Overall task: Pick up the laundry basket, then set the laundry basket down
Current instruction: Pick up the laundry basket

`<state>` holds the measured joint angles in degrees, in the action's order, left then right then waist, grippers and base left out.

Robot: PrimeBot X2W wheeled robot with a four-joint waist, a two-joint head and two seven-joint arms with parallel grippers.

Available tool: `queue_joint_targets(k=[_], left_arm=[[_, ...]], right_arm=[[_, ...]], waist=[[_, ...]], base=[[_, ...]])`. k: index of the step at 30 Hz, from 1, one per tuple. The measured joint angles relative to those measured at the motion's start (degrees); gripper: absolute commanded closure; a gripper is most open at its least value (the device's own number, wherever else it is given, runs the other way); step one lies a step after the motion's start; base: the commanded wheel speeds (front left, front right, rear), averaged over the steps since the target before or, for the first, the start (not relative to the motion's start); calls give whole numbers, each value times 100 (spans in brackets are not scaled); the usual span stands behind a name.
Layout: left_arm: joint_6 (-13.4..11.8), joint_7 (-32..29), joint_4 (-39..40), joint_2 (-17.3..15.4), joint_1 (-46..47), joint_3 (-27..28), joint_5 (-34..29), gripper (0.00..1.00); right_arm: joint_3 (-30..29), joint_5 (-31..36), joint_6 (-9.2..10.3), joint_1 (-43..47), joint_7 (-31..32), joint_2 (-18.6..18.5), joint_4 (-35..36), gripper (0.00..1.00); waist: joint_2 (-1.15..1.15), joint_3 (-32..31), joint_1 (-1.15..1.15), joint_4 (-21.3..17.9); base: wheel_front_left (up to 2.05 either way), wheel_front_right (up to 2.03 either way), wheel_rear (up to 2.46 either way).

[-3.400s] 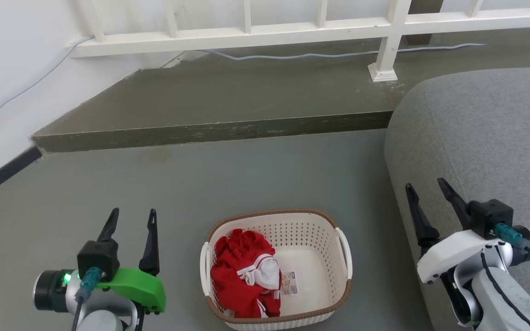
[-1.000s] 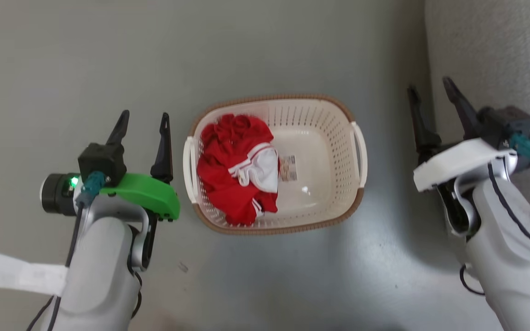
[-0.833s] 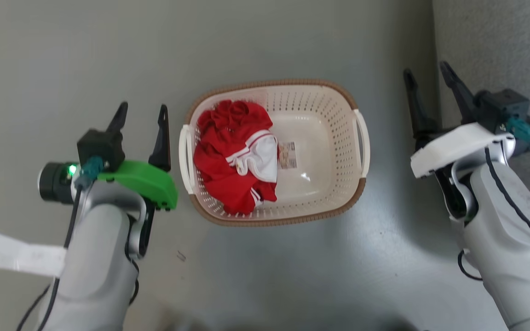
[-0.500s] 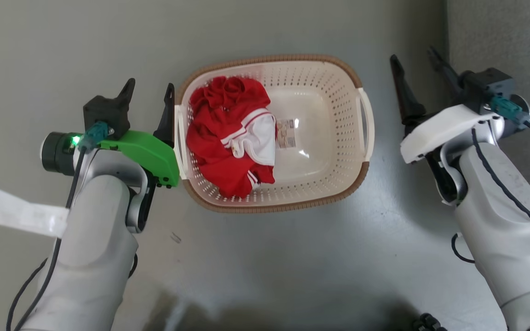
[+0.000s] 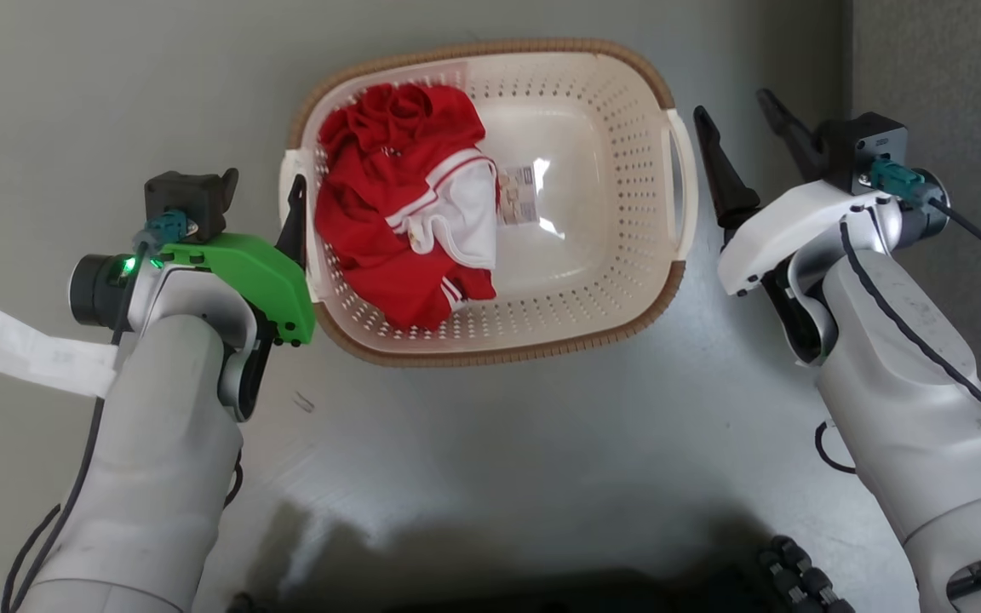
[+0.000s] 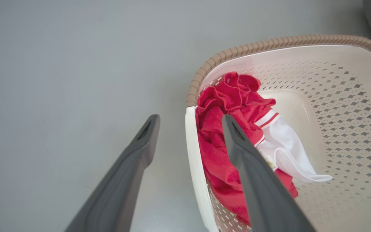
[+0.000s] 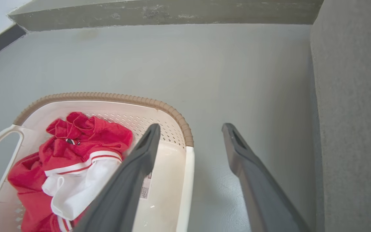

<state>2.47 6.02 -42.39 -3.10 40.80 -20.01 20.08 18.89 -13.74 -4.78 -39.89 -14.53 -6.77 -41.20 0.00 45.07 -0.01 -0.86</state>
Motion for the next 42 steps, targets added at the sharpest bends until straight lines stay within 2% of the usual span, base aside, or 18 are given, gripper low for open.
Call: queue_joint_targets(k=[13,26,27,28,29,32,42], left_arm=[[249,-93,-832,11,375,38,166,0],[322,-131,-1339,48,982,36,282,0],[339,-137,-1397,53,1018,38,307,54],[344,-136,-1443,57,1034,42,318,100],[379,-148,-1477,70,1040,41,358,100],[431,-170,-1600,215,1141,5,403,100],[460,-132,-1842,240,1281,-16,505,100]], right_arm=[[52,-98,-71,-243,-5,162,-658,0],[48,-288,-124,-624,-5,243,-1015,0],[71,-288,-126,-654,-5,243,-1058,0],[99,-288,-127,-670,-5,244,-1117,0],[123,-290,-143,-672,-5,246,-1177,100],[237,-297,-229,-680,-7,348,-1384,100],[245,-411,-276,-842,-14,376,-1612,100]], waist=[[0,509,0,-153],[0,860,1,-122],[0,877,1,-113],[0,888,1,-104],[0,896,1,-97],[0,918,1,-79],[0,921,1,-73]], base=[[0,0,0],[0,0,0],[0,0,0],[0,0,0],[0,0,0],[0,0,0],[0,0,0]])
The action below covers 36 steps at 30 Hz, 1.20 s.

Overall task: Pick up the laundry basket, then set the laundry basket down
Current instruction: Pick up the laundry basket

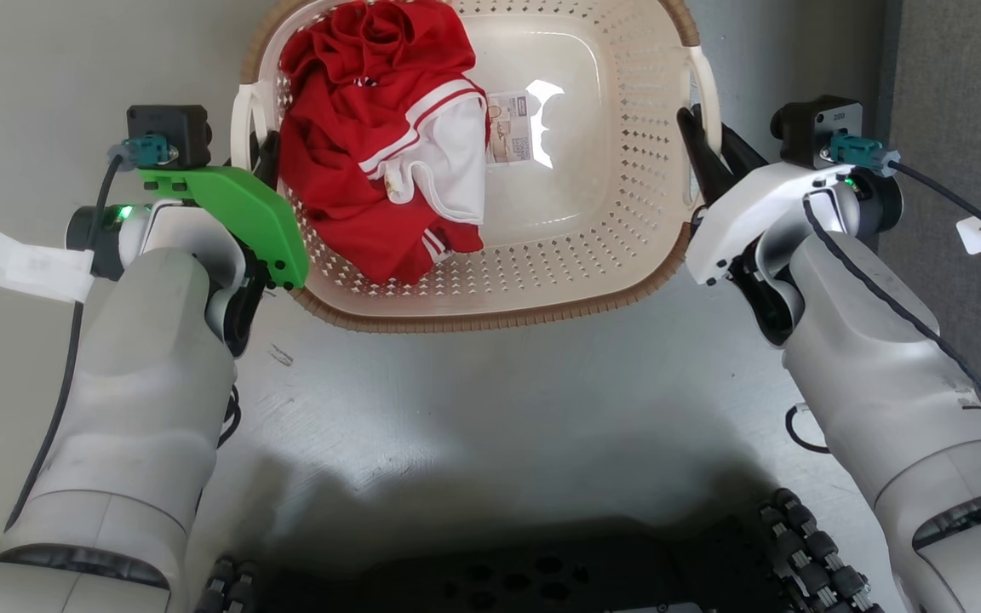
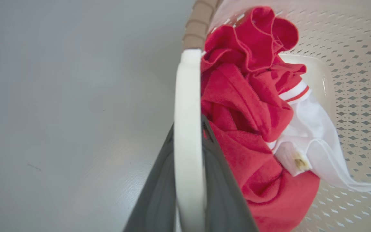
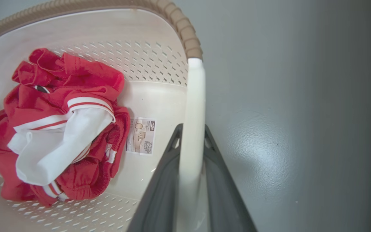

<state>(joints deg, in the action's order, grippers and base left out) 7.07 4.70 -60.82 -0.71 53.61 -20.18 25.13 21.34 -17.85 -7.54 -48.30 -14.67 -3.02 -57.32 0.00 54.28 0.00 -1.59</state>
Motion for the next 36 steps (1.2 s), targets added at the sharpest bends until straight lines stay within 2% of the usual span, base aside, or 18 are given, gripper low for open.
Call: queue_joint_targets(k=[10,21,36], left_arm=[[5,98,-392,91,9,-47,111,100],[58,80,-766,171,-242,-90,246,100],[100,-482,-953,188,-788,-222,705,100]], right_arm=[[66,-44,-2,-31,10,64,-278,100],[288,-349,-20,288,41,136,-686,100],[598,-985,-53,778,527,199,-857,100]], waist=[[0,-275,0,4],[0,-929,0,5],[0,-2023,0,-7]], base=[[0,0,0],[0,0,0],[0,0,0]])
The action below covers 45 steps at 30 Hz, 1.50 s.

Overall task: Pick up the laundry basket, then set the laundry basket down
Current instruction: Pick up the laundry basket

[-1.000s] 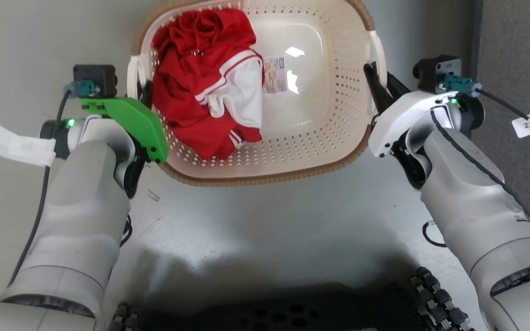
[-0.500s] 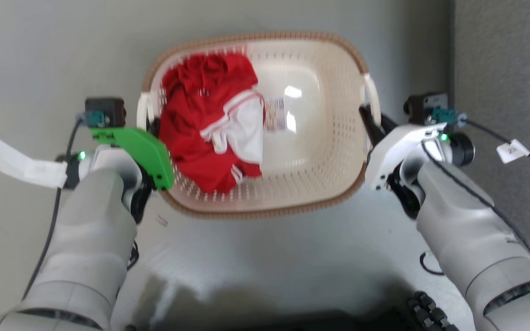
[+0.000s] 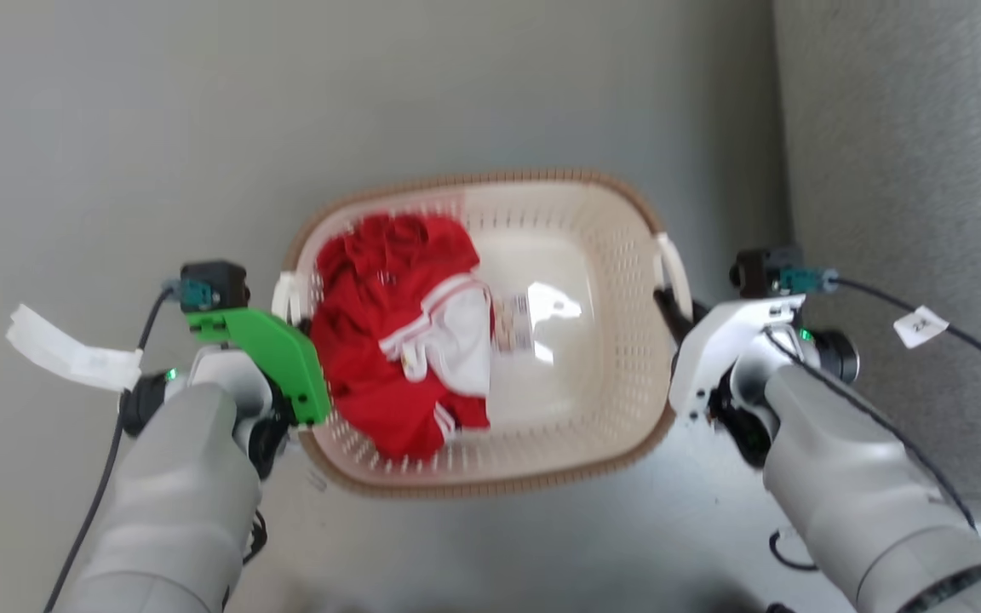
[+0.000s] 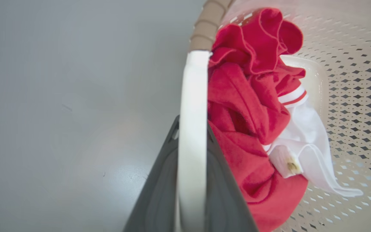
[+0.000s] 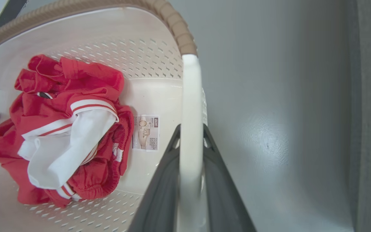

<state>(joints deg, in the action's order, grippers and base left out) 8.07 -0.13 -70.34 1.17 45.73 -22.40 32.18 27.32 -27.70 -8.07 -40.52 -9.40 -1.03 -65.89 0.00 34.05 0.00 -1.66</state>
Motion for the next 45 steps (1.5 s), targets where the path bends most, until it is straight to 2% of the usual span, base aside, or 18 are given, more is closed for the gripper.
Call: queue_joint_targets(k=[12,28,45], left_arm=[[-1,-749,75,-46,-443,-257,447,100],[-1,-1195,125,-85,-669,-360,748,100],[-1,-1710,48,-83,-1072,-441,1058,100]], right_arm=[[432,-827,7,532,811,-62,230,100],[577,-1316,9,699,1443,-81,208,100],[738,-1730,9,1095,2168,-74,42,100]], waist=[[0,-1056,0,-35],[0,-2167,0,-68],[0,-3010,0,-129]], base=[[0,0,0],[0,0,0],[0,0,0]])
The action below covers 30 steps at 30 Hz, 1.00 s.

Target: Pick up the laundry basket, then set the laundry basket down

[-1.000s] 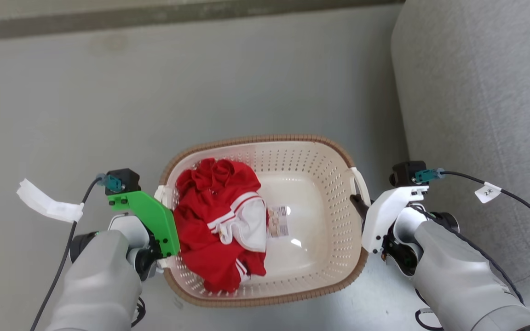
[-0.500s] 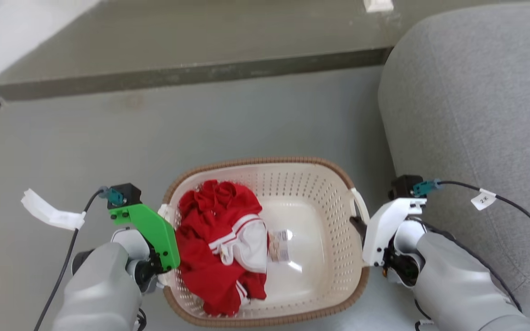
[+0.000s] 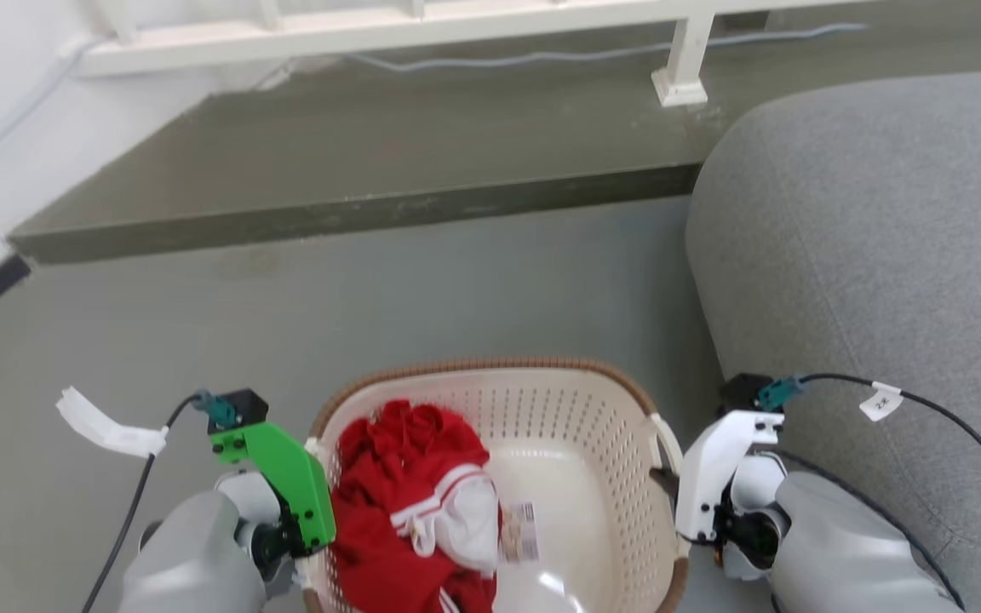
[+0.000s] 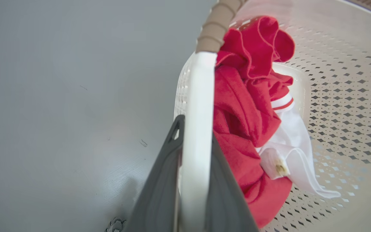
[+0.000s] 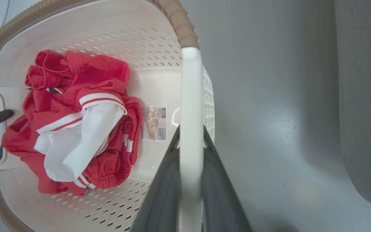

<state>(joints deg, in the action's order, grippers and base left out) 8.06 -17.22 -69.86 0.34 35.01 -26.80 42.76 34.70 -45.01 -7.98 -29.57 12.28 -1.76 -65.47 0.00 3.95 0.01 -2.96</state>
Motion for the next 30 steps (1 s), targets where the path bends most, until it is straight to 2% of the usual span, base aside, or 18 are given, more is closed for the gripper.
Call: queue_joint_targets(k=[9,30], left_arm=[[0,-248,-13,-7,-219,-67,158,100],[-1,-318,75,-88,-222,-123,255,100]], right_arm=[[84,-137,0,137,293,-2,-22,100],[199,-345,1,152,392,-8,22,100]], waist=[[0,-289,0,-10],[0,-285,0,-2]], base=[[0,0,0],[0,0,0]])
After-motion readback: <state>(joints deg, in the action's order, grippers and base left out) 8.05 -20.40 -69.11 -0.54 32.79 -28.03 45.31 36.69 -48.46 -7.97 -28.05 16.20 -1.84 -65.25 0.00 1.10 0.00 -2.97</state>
